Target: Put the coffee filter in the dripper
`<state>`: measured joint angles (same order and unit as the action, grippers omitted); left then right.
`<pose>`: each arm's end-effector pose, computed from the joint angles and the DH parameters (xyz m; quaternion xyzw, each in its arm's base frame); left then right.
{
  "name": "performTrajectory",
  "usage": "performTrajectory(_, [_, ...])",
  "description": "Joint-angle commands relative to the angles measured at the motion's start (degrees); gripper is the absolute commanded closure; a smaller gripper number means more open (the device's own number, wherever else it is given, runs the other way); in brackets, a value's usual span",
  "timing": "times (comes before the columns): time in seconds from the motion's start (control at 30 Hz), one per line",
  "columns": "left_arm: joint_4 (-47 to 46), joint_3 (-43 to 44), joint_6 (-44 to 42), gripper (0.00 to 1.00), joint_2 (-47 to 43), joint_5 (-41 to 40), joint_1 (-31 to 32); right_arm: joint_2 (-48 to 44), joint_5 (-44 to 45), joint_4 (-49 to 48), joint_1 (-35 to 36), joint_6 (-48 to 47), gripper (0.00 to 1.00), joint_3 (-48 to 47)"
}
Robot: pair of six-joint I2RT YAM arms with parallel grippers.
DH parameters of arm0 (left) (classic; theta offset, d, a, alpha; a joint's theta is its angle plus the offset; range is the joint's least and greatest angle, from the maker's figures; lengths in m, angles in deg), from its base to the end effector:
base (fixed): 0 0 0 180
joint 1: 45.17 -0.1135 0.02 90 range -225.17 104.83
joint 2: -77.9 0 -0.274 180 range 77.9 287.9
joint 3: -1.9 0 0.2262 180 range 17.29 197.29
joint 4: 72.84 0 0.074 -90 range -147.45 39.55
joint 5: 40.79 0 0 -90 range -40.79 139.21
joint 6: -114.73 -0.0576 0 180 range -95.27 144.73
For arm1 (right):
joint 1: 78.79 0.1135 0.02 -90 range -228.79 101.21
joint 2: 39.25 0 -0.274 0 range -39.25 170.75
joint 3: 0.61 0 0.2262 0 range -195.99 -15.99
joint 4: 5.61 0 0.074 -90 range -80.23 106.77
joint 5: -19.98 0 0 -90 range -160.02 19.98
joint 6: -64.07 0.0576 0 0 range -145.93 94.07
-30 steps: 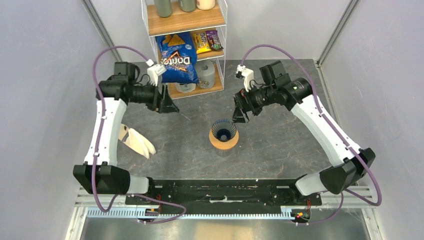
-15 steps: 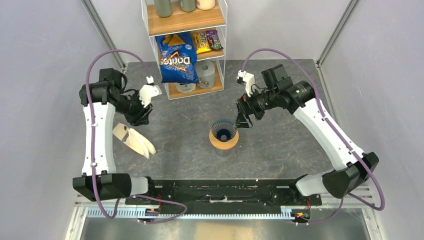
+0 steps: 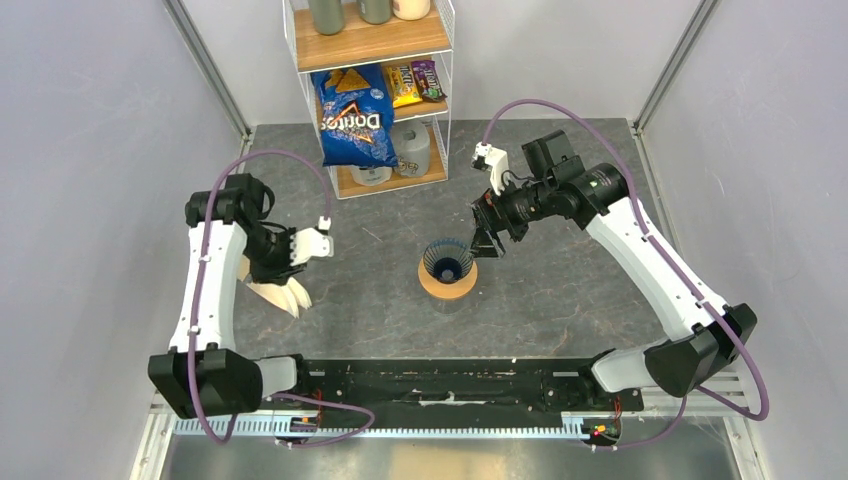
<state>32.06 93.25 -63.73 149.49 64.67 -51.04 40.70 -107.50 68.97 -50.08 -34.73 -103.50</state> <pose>0.1581 0.0008 0.3209 0.6576 0.7401 -0.0606 0.1271 0.2066 0.1531 0.3776 -0.3875 0.8130 0.3527 0.2540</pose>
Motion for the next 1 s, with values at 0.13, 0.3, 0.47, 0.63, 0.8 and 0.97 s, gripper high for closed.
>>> performTrajectory(0.13, [-14.29,-4.06,43.9,0.57,-6.6,7.61,-3.4,-1.49,-0.22,-1.85,-0.14,0.8,0.03,0.61])
performTrajectory(0.3, [-23.17,-10.08,70.16,0.56,-13.27,-9.0,-3.45,-1.97,0.47,-1.63,-0.14,0.85,0.03,1.14])
performTrajectory(0.47, [-24.16,-9.62,76.82,0.62,-10.59,-16.97,-5.97,-1.59,-0.25,-2.17,-0.19,1.39,0.03,1.81])
performTrajectory(0.63, [-24.62,-9.28,80.0,0.7,-5.73,-15.07,-9.57,-1.34,-0.5,-2.69,-0.15,1.77,0.03,1.89])
performTrajectory(0.8, [-27.14,-10.06,85.04,0.69,-2.6,-11.73,-11.44,-1.6,-0.06,-2.51,-0.18,1.49,0.03,2.41])
performTrajectory(0.97, [-30.98,-11.56,87.94,0.67,-1.29,-12.82,-11.8,-1.63,0.11,-2.25,-0.24,1.42,0.03,2.51])
